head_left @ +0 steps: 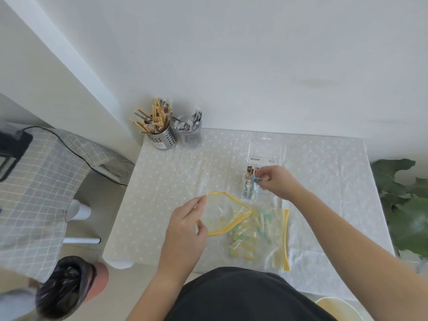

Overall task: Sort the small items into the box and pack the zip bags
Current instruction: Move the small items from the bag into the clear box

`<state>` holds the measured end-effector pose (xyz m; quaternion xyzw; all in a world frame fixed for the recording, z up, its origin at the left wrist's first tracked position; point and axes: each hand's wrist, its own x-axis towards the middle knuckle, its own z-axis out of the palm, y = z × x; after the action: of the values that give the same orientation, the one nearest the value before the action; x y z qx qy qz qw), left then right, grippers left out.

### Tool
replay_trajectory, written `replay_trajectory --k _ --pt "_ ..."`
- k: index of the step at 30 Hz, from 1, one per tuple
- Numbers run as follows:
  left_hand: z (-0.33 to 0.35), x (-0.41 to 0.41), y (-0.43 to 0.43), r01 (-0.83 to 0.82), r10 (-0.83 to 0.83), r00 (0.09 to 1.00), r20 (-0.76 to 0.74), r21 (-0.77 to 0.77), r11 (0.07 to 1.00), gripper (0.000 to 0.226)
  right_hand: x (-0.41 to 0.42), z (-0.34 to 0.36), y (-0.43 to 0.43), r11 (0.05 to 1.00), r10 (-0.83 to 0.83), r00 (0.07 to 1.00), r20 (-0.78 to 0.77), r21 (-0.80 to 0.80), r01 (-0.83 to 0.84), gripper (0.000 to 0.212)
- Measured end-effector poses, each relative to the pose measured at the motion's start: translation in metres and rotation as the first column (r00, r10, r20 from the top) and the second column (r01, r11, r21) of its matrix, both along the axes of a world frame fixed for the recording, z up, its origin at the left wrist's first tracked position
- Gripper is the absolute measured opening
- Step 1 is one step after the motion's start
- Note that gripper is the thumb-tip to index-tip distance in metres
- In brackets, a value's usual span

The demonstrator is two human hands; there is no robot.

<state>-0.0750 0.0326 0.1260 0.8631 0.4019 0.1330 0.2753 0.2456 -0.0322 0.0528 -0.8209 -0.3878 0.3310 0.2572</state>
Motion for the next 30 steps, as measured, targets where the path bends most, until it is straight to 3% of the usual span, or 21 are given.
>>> replay_trajectory --k 10,14,18,24,30 --pt "0.002 0.010 0.001 0.053 -0.053 0.999 0.008 0.036 0.998 0.067 -0.002 -0.014 0.017 0.950 0.253 0.961 0.116 -0.218 -0.224 0.022" --pt "0.001 0.011 0.002 0.019 -0.019 1.000 0.005 0.005 1.000 0.066 -0.006 -0.013 0.015 0.964 0.206 0.972 0.113 -0.197 -0.181 0.036" --pt "-0.002 0.008 0.003 -0.020 0.020 1.000 -0.006 -0.001 1.000 0.067 -0.008 -0.013 0.013 0.987 0.129 0.976 0.175 -0.117 -0.110 0.026" --pt "-0.002 0.007 0.001 -0.029 0.029 1.000 -0.002 -0.019 0.999 0.066 -0.017 -0.019 0.015 0.952 0.253 0.956 0.145 -0.215 -0.219 0.028" --pt "-0.002 0.002 -0.002 -0.024 0.024 1.000 0.000 -0.018 1.000 0.065 -0.025 -0.016 0.016 0.951 0.244 0.953 0.178 -0.235 -0.199 0.027"
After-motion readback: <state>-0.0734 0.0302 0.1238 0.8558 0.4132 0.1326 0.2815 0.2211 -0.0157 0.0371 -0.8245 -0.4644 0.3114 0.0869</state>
